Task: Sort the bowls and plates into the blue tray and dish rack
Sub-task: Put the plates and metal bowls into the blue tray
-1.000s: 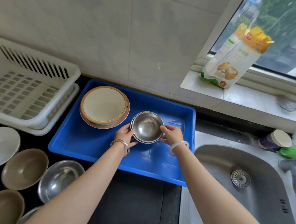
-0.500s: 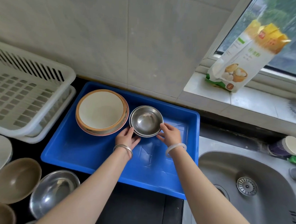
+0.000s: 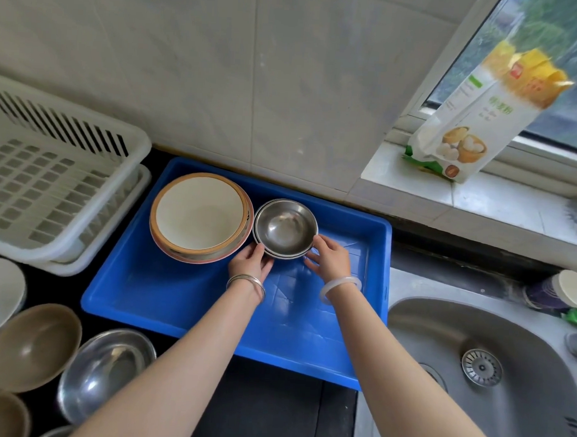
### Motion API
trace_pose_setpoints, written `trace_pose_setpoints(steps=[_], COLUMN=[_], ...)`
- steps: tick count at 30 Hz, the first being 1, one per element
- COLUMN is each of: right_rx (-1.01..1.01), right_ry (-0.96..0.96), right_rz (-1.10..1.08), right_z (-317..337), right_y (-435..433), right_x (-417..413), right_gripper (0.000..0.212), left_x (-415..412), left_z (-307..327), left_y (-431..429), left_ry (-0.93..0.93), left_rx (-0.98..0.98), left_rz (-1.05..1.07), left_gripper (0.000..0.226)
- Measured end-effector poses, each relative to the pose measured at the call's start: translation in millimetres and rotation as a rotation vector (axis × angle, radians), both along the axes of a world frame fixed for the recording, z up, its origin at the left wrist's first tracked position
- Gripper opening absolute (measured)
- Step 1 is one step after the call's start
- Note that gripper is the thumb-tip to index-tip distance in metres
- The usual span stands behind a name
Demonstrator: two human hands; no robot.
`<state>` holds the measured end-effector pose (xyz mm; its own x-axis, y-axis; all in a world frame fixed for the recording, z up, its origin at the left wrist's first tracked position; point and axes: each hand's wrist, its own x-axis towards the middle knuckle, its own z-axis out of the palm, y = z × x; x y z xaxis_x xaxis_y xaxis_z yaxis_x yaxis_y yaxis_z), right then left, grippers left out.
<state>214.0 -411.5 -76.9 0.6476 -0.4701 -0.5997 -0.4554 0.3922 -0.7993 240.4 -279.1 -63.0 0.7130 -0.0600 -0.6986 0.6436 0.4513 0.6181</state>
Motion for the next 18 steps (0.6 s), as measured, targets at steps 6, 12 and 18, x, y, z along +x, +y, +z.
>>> trace_pose_setpoints(steps=[6, 12, 18], right_rx=[-0.113, -0.223, -0.219], right_ry=[0.016, -0.042, -0.065], right_rz=[0.048, 0.193, 0.529], right_z=[24.1, 58.6, 68.5], right_y=[5.0, 38.0, 117.2], right_x=[-23.5, -66.3, -120.8], right_gripper=[0.03, 0.022, 0.018], left_x=[-15.7, -55.5, -127.2], left_z=[12.0, 29.6, 46.4], left_y=[19.7, 62.8, 138.3], left_ry=[-0.022, -0.149, -0.277], left_rx=[0.08, 0.273, 0.562], left_rz=[-0.077, -0.21, -0.25], left_gripper=[0.043, 0.04, 0.03])
